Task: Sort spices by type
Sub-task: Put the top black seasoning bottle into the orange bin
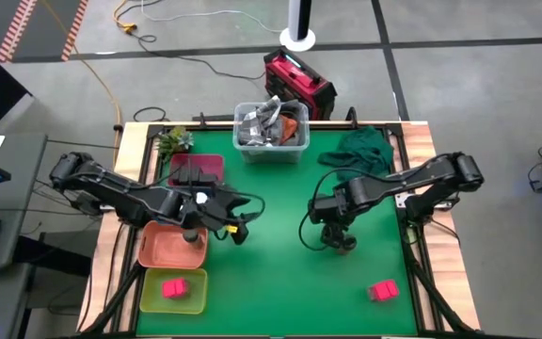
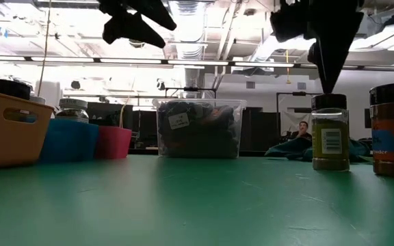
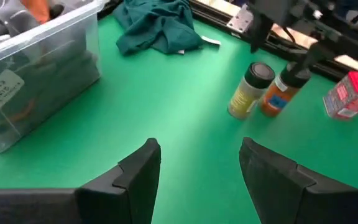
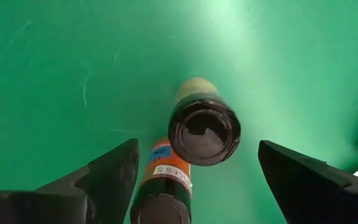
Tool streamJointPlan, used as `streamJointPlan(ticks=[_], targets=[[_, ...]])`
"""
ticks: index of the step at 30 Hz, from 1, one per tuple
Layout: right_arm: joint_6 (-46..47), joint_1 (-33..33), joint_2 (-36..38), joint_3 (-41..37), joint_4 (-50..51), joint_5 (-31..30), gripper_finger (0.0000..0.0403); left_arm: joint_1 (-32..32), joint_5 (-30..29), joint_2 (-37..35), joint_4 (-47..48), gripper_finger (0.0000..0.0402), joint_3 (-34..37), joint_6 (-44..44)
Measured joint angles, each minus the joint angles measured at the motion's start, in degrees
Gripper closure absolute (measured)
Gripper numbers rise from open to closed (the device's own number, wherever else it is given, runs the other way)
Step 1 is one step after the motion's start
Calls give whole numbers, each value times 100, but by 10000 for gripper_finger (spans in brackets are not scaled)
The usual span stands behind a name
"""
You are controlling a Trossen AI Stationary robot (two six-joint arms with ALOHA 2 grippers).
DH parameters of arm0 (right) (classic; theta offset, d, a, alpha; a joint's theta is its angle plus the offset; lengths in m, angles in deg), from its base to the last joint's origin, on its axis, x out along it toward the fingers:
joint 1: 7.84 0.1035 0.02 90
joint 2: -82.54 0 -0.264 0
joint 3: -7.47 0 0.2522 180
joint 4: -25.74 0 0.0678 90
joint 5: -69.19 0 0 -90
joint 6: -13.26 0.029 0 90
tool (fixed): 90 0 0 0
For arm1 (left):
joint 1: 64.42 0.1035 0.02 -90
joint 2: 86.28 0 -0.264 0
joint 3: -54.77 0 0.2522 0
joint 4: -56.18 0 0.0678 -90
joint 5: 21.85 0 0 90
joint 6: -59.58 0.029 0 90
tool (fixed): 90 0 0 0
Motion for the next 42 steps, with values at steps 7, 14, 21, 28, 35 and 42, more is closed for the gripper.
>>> streamJointPlan(ticks=[7, 14, 21, 28, 35, 42], targets=[[18, -15, -21, -169, -179, -51, 47, -225, -64, 7, 28, 194, 0, 4], [58, 63, -10, -838, -596, 212, 73, -299, -64, 7, -20, 194, 0, 96], [-143, 179, -8, -925, -1061, 208, 106, -295, -5, 7, -230, 194, 0, 427], [-445, 173, -8, -925, -1260, 51, 121, -294, 39, 7, -280, 194, 0, 548], [-694, 170, -8, -925, -1409, -233, 122, -293, 44, 7, -277, 194, 0, 549], [-869, 170, -13, -925, -1436, -241, 131, -293, 44, 7, -277, 194, 0, 552]])
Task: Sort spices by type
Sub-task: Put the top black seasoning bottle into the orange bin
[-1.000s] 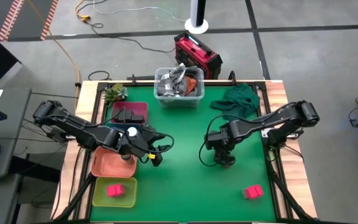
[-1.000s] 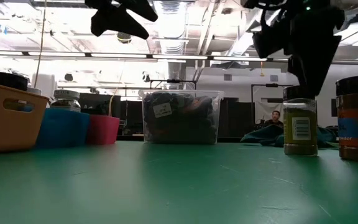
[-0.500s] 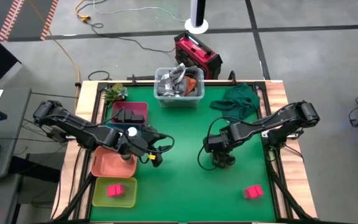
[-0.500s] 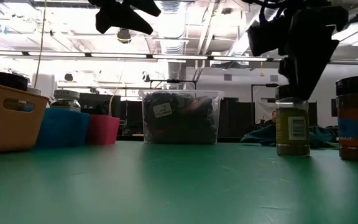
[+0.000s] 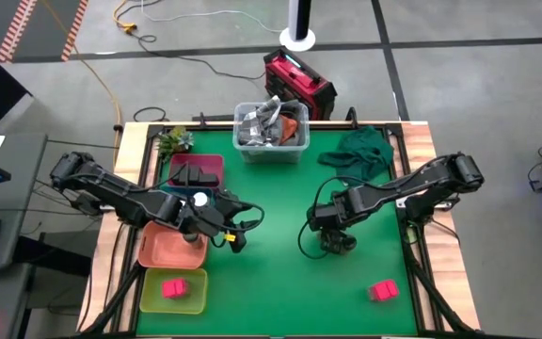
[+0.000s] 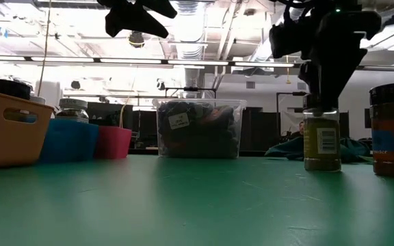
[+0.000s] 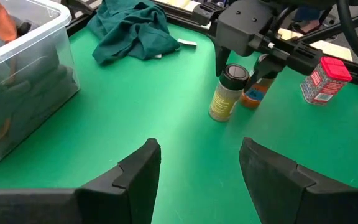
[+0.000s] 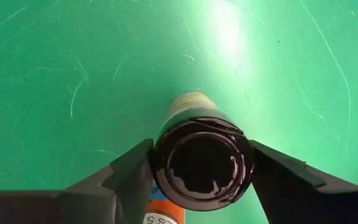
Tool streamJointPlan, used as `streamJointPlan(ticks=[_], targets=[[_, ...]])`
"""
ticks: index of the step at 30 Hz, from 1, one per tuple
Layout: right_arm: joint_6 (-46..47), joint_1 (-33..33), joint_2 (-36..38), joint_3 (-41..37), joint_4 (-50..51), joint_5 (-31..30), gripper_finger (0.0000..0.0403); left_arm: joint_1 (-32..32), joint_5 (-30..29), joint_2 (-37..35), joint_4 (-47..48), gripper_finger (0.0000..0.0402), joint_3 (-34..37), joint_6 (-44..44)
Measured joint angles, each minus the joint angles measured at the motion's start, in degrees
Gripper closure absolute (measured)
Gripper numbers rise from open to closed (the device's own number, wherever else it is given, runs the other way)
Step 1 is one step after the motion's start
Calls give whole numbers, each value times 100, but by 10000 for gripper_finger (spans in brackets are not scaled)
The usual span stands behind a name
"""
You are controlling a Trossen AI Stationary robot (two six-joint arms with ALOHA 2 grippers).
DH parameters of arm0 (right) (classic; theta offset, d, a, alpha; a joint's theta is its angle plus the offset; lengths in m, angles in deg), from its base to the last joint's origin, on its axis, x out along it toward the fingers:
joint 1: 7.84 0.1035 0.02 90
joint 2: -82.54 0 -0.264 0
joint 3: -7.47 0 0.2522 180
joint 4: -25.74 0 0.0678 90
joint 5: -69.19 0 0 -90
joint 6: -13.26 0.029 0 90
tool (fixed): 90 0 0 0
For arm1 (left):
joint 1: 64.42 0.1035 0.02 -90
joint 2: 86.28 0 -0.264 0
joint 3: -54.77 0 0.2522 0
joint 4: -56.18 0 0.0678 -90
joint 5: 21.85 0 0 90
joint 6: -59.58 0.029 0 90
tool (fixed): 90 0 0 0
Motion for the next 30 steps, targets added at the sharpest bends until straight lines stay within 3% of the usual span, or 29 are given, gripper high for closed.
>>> streamJointPlan(ticks=[7, 14, 20, 30], targets=[[-135, 2, 0, 0, 2, -2, 173, 0, 0, 0, 0, 194, 0, 3], [-146, 0, 24, -2, -33, -2, 161, 0, 0, 0, -7, 194, 0, -5], [-220, 2, 204, 278, -59, 0, 173, 19, 73, 147, -255, 193, -2, -118], [-463, -191, 215, 919, -141, -92, 163, 249, 216, 995, -1218, 139, -4, 124]])
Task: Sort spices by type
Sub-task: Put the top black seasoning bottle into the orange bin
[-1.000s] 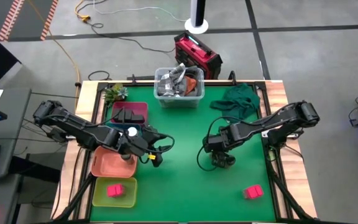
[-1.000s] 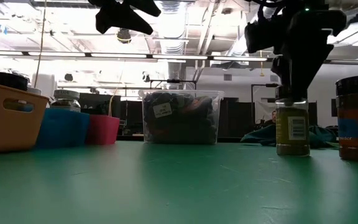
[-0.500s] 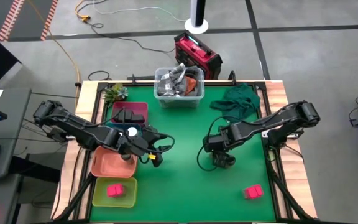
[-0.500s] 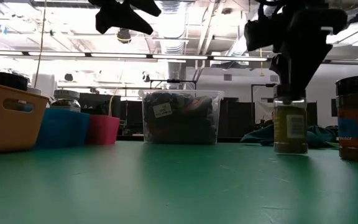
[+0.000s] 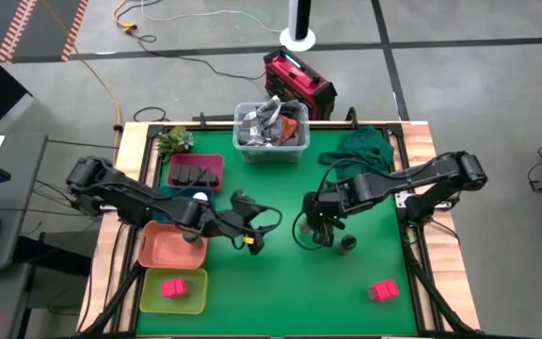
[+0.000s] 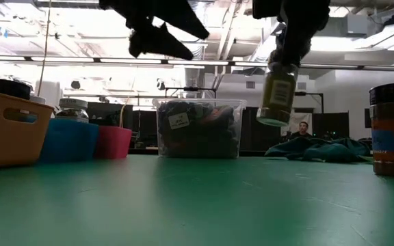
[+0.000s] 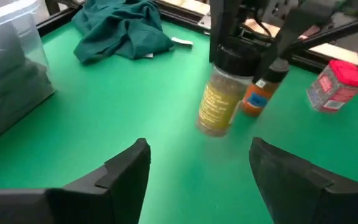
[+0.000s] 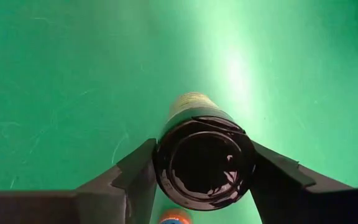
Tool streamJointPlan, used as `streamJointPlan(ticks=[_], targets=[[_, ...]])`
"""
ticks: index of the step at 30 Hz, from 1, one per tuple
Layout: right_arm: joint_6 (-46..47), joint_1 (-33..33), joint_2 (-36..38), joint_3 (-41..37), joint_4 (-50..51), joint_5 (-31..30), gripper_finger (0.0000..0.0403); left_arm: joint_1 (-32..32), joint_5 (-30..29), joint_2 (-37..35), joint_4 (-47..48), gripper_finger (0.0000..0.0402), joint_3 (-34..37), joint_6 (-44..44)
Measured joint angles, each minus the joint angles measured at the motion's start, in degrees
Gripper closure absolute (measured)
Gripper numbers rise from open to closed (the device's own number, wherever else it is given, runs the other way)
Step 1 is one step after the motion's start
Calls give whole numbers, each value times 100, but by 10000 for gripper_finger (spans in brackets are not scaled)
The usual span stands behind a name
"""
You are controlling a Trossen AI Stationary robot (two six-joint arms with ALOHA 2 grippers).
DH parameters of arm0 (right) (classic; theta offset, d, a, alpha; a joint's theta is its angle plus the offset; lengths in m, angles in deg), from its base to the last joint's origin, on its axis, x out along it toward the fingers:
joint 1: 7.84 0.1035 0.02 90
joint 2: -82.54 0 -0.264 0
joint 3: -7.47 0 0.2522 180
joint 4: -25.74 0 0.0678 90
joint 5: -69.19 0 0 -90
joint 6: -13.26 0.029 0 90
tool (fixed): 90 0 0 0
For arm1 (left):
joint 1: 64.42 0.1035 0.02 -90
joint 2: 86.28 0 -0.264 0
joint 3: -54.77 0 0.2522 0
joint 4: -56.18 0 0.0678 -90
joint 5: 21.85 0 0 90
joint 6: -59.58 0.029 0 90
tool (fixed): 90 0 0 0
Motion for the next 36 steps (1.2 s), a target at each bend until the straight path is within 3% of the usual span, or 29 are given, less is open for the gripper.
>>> streamJointPlan(ticks=[9, 16, 36], targets=[[-769, 20, -3, 176, -261, 3, 164, 113, 570, 759, -443, 108, -680, 797], [-805, 16, -3, 176, -337, 4, 164, 298, 600, 1251, -279, 106, -1361, 1140], [-765, 16, -3, 176, -547, 7, 163, 593, 1048, 1733, -108, 106, -1405, 1041]])
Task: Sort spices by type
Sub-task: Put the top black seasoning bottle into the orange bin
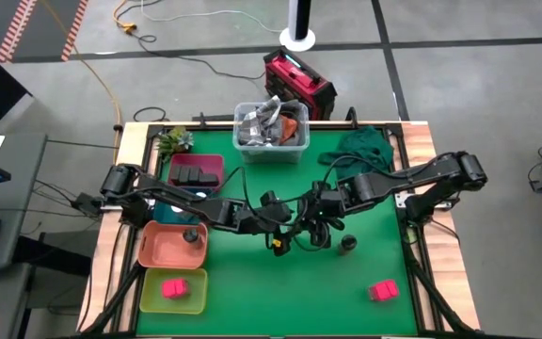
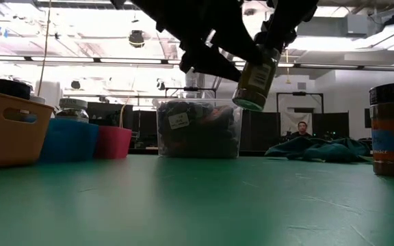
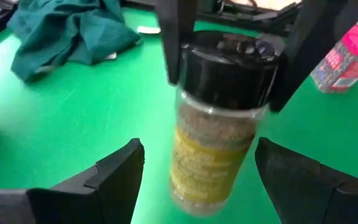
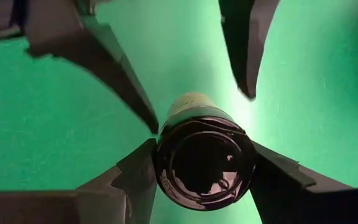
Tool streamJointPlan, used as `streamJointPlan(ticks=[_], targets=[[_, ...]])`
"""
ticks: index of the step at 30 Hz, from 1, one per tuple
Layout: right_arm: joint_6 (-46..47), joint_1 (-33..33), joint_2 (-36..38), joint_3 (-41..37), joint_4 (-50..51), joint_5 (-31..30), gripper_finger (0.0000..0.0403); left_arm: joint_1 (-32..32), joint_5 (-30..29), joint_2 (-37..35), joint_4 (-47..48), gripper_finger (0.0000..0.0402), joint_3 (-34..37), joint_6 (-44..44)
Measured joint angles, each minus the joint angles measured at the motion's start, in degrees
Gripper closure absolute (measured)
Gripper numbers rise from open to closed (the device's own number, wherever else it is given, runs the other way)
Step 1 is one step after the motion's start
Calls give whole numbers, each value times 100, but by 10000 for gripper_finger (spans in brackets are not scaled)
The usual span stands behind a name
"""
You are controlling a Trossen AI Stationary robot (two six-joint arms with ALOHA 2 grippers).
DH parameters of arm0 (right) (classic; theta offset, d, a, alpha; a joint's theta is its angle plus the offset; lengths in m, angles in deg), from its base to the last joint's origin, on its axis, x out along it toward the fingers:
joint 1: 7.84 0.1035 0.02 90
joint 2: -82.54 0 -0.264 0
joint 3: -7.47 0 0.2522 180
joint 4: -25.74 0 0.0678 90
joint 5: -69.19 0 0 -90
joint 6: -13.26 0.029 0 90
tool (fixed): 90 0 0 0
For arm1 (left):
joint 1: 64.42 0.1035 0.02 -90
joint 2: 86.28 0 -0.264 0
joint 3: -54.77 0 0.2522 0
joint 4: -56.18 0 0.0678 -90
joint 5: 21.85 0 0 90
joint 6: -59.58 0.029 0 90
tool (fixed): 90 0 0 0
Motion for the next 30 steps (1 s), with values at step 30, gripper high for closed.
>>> streamJointPlan(ticks=[30], targets=[[117, 0, 0, 0, -244, 40, 161, -12, 133, 145, -416, 248, -2, -15]])
